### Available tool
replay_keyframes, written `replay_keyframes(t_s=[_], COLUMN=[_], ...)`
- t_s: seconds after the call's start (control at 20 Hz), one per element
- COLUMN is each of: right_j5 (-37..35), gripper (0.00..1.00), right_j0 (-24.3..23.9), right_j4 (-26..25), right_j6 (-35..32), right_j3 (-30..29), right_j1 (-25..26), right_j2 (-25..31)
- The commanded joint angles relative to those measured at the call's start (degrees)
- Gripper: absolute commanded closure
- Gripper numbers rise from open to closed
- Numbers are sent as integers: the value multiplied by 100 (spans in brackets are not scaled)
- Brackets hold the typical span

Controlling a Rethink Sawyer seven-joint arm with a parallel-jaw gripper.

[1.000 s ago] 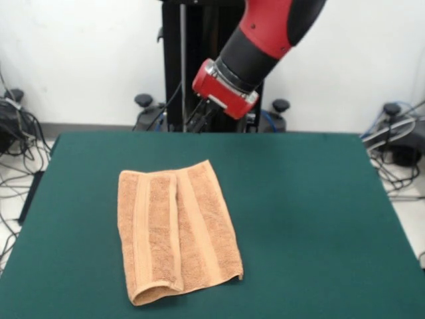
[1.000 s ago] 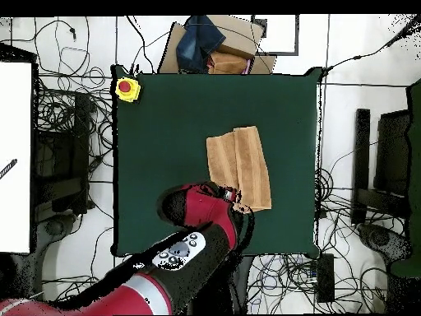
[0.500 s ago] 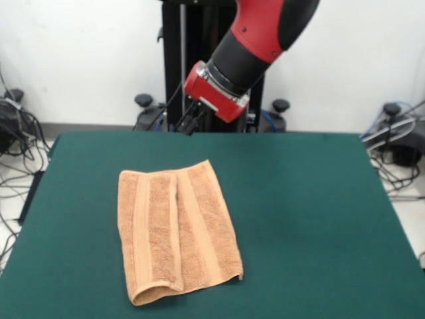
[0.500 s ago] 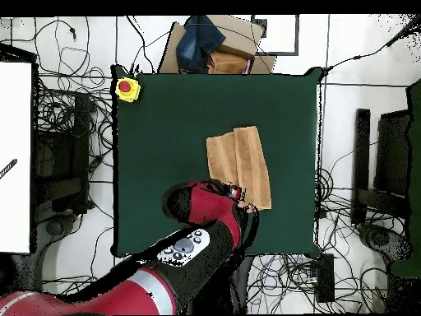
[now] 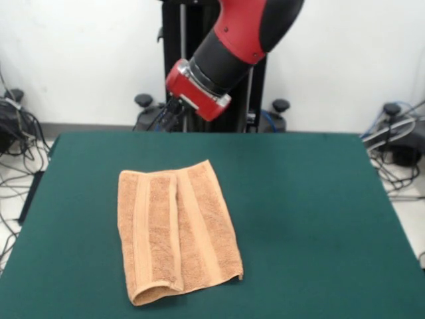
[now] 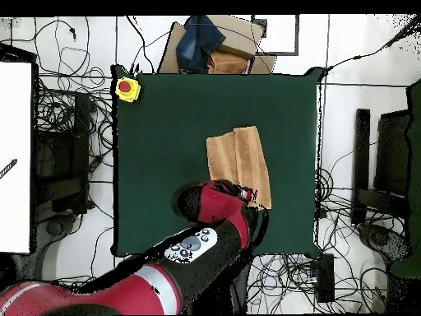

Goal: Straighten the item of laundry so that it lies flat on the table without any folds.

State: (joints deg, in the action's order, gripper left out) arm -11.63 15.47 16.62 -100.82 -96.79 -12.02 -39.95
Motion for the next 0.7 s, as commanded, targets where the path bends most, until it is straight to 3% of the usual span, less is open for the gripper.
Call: replay_keyframes(t_s=[0.05, 0.25, 0.4, 0.55, 0.7], right_j5=[-1157, -1492, -1618, -1088, -777], gripper=[100, 100, 100, 100, 100], right_j0=[517, 767, 803, 620, 593], right_j4=[590, 835, 961, 1299, 1591], right_j6=[-1892, -2166, -2203, -2295, -2503], right_j3=[507, 718, 808, 1075, 1402], right_j1=[688, 1116, 1270, 1547, 1982], right_j2=[-435, -834, -790, -378, -434])
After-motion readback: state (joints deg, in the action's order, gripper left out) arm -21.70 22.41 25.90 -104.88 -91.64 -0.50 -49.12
